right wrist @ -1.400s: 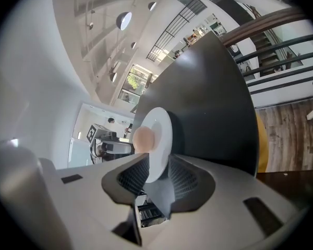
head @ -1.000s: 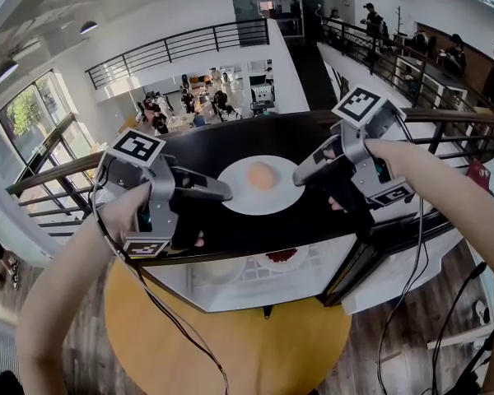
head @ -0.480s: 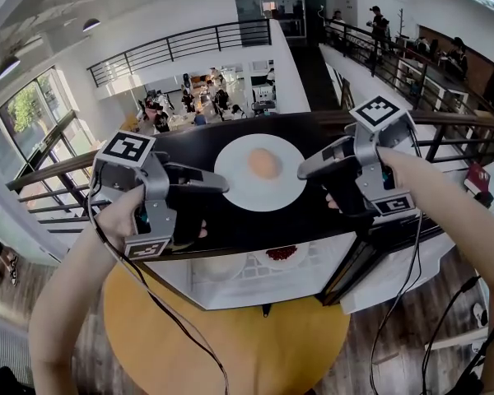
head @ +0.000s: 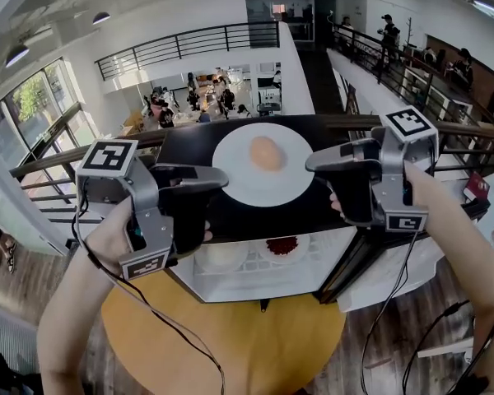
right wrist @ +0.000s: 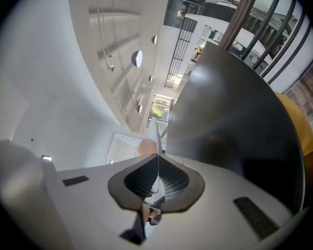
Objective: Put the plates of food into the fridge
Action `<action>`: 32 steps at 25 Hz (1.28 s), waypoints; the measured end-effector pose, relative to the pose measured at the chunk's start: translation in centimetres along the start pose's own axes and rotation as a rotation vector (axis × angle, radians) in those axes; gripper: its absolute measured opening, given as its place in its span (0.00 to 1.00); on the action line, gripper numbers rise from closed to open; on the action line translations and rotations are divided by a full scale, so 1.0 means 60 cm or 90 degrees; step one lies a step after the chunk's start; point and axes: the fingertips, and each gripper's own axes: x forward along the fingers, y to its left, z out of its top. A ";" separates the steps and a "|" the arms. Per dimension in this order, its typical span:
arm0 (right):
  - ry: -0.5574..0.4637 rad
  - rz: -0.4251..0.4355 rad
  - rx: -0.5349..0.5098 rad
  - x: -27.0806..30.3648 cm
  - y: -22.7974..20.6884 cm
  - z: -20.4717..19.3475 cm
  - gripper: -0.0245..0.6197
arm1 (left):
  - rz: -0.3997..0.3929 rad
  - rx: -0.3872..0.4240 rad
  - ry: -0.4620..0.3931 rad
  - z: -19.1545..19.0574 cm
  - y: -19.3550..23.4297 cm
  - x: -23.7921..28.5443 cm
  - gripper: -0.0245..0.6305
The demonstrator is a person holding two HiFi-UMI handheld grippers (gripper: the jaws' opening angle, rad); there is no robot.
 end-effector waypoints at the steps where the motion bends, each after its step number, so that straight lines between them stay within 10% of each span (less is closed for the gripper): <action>1: -0.008 0.005 -0.003 -0.003 0.005 -0.009 0.07 | -0.006 0.001 -0.012 -0.008 -0.004 -0.005 0.06; 24: -0.216 0.110 -0.157 -0.008 0.021 -0.335 0.06 | -0.127 0.072 -0.278 -0.277 0.057 -0.195 0.06; 32: -0.269 0.128 -0.169 -0.026 -0.044 -0.401 0.06 | -0.095 0.094 -0.340 -0.335 0.153 -0.218 0.06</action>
